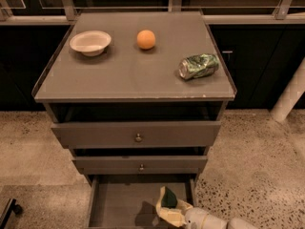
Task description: Place sponge into bottom drawer
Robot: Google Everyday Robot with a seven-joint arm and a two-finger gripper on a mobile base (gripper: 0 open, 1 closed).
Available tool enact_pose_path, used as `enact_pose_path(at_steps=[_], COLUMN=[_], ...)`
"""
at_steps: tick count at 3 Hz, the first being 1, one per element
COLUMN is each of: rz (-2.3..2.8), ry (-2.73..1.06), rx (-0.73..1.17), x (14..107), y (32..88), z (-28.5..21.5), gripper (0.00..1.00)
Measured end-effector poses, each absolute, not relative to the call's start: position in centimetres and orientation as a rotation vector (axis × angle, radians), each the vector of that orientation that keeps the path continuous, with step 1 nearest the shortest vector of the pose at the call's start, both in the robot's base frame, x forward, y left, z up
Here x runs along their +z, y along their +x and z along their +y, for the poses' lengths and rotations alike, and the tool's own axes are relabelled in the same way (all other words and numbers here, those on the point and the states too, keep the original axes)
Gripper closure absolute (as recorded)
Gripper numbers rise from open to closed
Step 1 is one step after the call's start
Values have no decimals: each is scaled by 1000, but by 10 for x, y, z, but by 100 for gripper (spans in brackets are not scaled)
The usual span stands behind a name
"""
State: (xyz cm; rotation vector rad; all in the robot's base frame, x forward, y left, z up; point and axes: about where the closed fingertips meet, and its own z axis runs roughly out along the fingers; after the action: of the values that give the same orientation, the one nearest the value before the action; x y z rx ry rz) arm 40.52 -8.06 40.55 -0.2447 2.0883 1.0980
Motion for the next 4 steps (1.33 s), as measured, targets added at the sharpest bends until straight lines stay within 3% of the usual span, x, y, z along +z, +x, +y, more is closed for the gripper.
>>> enact_pose_path(at_steps=[4], rz=[2203], ry=[-92], rx=[1054], x=[322], y=[436], z=[-98], gripper=[100])
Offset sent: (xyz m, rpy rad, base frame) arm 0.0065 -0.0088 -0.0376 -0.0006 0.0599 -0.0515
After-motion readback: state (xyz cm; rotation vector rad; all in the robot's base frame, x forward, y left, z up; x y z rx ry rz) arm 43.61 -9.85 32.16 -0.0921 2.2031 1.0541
